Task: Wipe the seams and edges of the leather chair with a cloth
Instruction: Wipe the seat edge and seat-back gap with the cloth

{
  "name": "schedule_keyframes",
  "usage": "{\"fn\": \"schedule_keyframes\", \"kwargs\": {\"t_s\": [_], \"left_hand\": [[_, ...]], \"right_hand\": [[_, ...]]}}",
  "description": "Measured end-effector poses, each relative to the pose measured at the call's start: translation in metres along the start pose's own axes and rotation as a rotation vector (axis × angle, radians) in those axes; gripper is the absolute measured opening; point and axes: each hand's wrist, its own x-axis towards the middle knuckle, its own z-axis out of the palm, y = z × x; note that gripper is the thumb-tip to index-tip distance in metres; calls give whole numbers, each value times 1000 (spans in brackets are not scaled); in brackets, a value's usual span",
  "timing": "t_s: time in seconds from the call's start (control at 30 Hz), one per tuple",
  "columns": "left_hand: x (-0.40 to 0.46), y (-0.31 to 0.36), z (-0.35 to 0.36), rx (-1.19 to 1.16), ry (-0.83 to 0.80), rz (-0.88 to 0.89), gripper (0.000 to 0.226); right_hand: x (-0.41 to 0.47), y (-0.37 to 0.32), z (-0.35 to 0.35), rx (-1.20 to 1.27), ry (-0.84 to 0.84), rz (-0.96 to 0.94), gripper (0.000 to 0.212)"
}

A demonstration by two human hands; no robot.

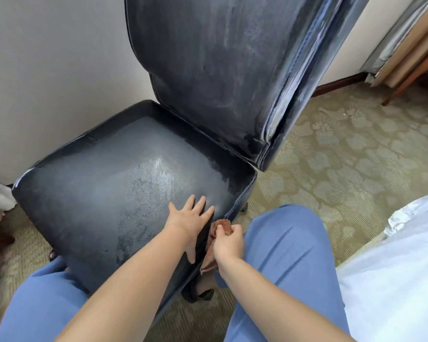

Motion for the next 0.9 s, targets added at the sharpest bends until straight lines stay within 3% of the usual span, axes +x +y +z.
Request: {"fn": "schedule_keyframes", "kwargs": {"t_s": [0.2,0.37,0.57,0.9], "left_hand": [[0,-5,-2,-55,-28,27,140],[1,0,-6,-106,-26,14,136],[-1,-1,-11,-62,-4,20,131],[5,5,-13,-55,21,-14,132]], "right_hand": [[8,-14,0,49,77,47,14],[-2,3,6,24,14,51,14],[27,-30,-4,118,85,72,15],[23,-23,-2,42,46,47,18]]}}
